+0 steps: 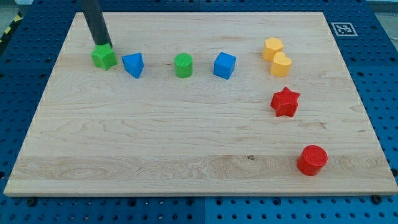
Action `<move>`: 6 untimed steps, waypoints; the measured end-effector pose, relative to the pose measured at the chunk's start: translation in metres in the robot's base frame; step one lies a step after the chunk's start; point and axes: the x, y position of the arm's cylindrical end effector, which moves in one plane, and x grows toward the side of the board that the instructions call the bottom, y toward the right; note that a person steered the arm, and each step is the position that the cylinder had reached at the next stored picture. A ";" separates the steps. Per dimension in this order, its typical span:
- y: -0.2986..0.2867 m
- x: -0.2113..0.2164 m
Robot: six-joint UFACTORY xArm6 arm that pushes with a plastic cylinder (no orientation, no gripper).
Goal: Push red star closer to the red circle
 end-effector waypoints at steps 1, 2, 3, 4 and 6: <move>0.000 0.017; 0.000 0.018; 0.000 0.018; 0.001 -0.018; 0.113 -0.049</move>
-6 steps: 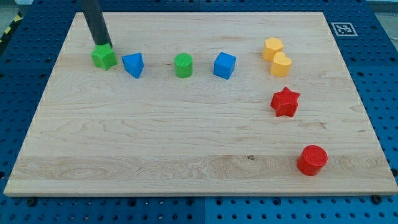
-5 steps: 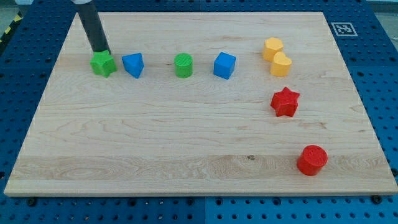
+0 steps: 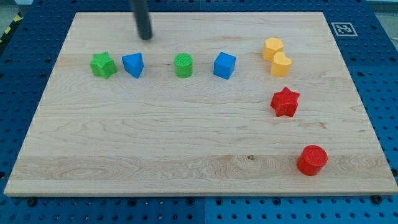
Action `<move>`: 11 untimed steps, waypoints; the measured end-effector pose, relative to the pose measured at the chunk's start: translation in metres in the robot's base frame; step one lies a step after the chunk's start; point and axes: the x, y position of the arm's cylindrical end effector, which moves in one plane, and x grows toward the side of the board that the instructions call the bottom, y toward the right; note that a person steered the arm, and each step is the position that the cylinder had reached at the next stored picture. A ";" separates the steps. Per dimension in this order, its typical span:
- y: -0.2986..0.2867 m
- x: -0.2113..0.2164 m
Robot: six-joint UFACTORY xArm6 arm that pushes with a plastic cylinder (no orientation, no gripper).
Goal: Push red star closer to the red circle
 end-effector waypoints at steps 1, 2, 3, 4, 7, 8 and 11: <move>0.078 -0.010; 0.095 -0.011; 0.095 -0.011; 0.095 0.002; 0.185 0.056; 0.196 0.078; 0.208 0.152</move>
